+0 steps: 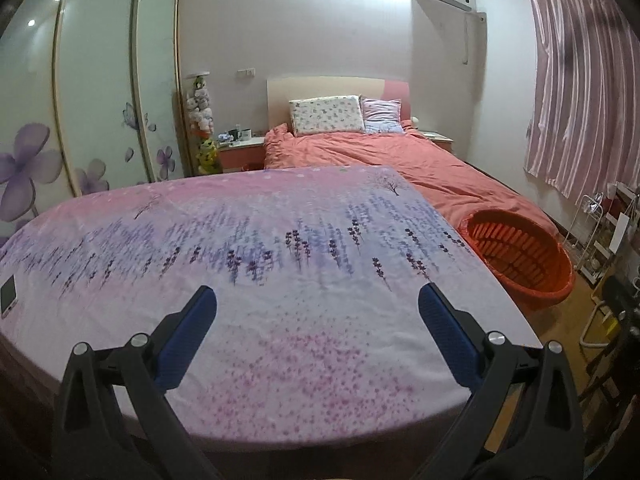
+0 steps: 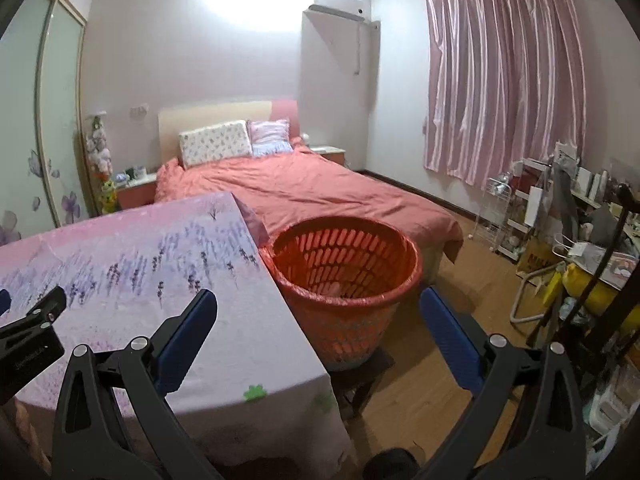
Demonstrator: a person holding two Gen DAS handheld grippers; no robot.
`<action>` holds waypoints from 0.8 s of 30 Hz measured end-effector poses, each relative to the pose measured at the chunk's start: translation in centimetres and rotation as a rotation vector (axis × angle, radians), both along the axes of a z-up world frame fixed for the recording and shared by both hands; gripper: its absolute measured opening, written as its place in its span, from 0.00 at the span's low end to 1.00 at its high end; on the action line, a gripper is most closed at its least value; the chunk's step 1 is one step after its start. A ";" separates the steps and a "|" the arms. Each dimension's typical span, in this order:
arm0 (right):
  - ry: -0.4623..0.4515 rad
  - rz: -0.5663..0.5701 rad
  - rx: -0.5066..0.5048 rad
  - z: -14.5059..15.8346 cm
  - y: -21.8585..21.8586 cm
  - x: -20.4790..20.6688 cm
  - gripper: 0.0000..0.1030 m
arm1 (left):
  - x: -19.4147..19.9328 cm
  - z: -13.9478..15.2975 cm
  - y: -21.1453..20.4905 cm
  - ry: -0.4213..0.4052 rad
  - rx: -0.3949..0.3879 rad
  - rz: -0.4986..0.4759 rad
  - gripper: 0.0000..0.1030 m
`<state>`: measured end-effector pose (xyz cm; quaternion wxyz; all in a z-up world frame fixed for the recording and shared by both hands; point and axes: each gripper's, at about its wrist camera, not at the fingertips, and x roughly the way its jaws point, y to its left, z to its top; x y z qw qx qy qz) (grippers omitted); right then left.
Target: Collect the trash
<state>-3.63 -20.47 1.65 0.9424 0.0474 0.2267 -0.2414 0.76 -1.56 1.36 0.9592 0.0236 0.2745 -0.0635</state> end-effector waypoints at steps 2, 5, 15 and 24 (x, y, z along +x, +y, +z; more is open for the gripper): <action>0.023 -0.020 -0.015 -0.1 0.4 0.0 0.97 | -0.5 0.1 0.3 0.001 -0.006 0.005 0.96; 0.050 -0.041 -0.016 -0.2 0.7 0.0 0.97 | -1.0 0.2 0.4 -0.003 -0.014 0.004 0.96; 0.083 -0.038 0.050 -0.3 0.8 -0.6 0.97 | -2.5 1.0 0.2 -0.021 -0.019 0.002 0.96; 0.067 -0.041 0.060 0.3 0.7 -1.1 0.97 | -3.6 2.2 -0.4 -0.067 0.012 0.008 0.96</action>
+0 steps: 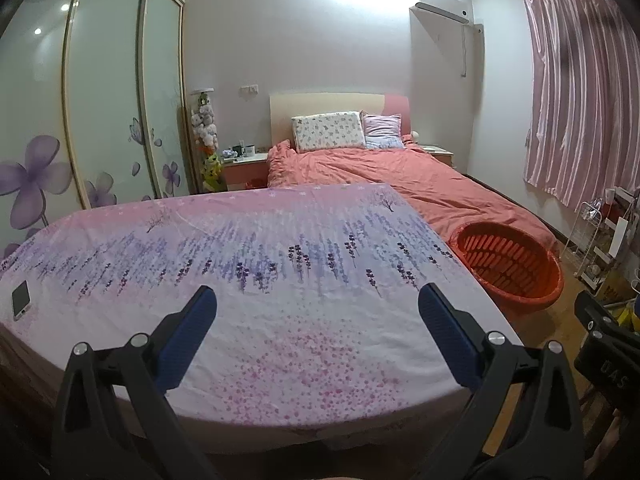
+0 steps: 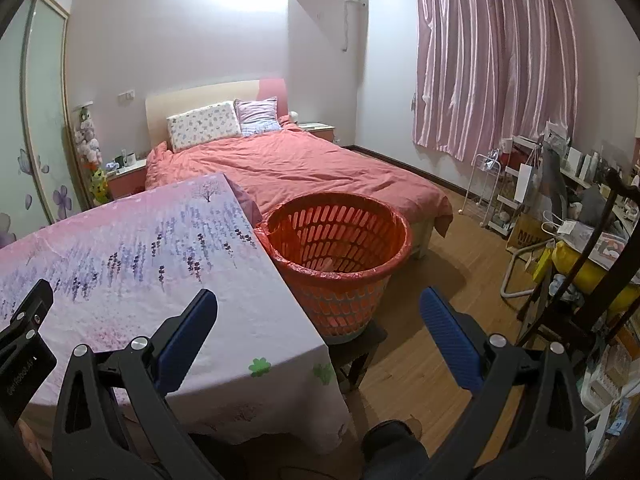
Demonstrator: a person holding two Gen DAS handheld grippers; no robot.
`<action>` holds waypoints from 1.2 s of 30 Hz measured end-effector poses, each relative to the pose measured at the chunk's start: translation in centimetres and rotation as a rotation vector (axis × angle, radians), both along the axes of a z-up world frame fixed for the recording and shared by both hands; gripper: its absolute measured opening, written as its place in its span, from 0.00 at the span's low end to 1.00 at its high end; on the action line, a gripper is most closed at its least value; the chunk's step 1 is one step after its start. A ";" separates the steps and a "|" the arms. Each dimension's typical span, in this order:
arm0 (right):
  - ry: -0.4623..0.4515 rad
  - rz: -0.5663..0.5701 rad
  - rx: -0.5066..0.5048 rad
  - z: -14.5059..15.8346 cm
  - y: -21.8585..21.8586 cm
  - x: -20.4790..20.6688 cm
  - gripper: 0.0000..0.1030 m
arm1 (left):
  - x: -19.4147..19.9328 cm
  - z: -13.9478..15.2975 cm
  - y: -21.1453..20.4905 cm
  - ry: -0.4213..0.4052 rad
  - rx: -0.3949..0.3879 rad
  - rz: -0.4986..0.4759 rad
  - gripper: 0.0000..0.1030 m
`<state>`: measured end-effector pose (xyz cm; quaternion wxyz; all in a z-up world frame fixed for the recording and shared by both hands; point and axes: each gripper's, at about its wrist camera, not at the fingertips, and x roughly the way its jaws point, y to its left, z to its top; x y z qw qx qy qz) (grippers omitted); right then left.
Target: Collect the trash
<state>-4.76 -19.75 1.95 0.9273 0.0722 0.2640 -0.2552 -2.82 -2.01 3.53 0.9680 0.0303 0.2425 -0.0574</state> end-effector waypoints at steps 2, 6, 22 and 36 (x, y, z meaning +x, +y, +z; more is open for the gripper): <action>0.001 0.002 0.010 -0.1 -0.2 0.0 0.97 | -0.1 0.1 -0.1 -0.007 0.010 0.009 0.96; 0.008 0.010 0.029 -0.3 -0.3 0.1 0.97 | -0.2 0.2 -0.2 -0.015 0.034 0.031 0.96; 0.001 0.027 0.039 0.4 -0.1 0.6 0.97 | 0.3 0.5 0.4 -0.010 0.025 0.055 0.96; 0.007 0.035 0.038 0.4 0.1 1.0 0.97 | 0.9 0.4 1.0 0.002 0.006 0.066 0.96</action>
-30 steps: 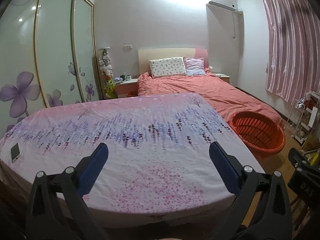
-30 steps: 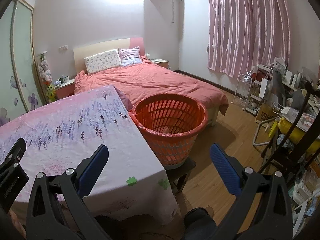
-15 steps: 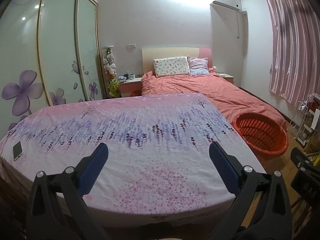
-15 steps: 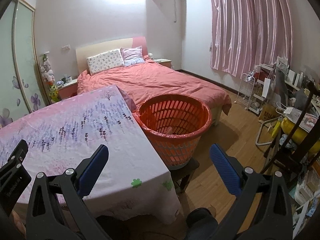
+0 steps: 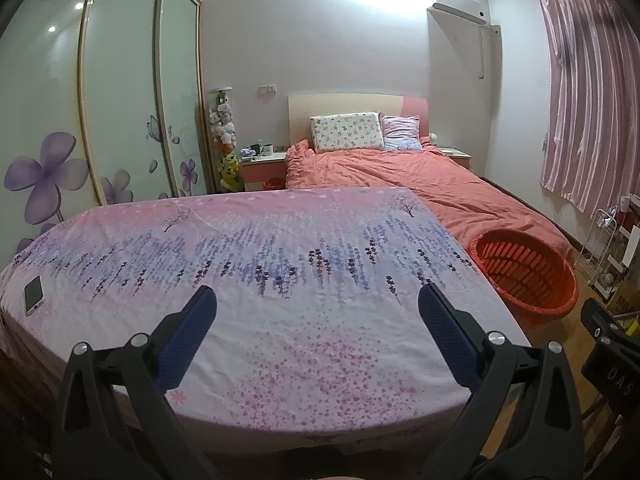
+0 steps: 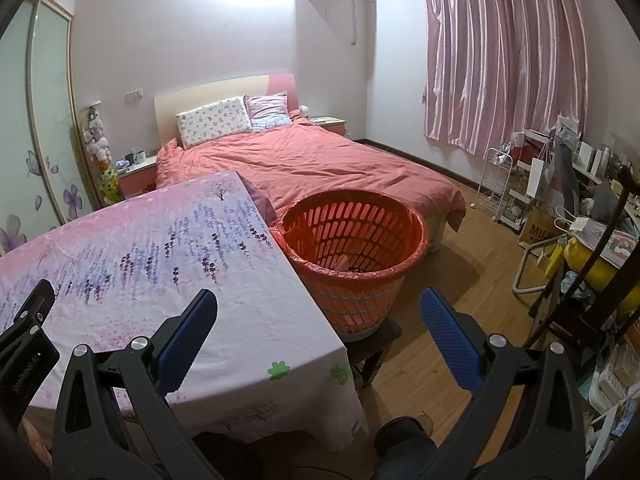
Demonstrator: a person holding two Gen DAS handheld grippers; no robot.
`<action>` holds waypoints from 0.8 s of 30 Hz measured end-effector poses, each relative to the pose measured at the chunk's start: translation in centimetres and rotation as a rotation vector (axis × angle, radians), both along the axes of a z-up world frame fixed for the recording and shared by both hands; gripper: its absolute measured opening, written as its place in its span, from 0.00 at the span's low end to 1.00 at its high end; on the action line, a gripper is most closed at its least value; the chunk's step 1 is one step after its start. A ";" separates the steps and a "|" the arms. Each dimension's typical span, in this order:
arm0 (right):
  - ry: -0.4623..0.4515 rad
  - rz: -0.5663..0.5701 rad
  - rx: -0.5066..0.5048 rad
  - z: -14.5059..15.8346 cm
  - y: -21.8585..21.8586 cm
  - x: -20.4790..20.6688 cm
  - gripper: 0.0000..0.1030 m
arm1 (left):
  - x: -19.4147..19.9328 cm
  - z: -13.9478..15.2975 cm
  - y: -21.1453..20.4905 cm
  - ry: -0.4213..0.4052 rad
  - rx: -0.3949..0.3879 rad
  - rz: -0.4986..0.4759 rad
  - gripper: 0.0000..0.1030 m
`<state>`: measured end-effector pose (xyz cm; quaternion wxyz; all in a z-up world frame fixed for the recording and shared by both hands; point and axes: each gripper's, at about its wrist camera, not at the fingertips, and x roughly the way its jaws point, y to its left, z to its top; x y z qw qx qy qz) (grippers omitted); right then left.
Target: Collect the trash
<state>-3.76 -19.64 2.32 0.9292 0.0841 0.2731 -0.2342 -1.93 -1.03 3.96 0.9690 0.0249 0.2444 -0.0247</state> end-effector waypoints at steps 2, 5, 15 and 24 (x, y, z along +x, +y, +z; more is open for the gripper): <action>0.000 0.001 0.001 -0.1 0.0 0.0 0.97 | 0.0 0.0 0.0 0.001 -0.001 -0.002 0.96; 0.000 0.001 -0.001 -0.1 0.0 0.0 0.97 | 0.0 0.0 0.0 0.001 -0.004 -0.004 0.96; 0.000 0.000 -0.001 0.0 0.0 0.0 0.97 | -0.1 0.0 -0.2 0.003 -0.008 -0.007 0.96; 0.003 0.002 -0.006 0.0 0.0 0.0 0.97 | -0.1 0.0 -0.2 0.003 -0.010 -0.007 0.96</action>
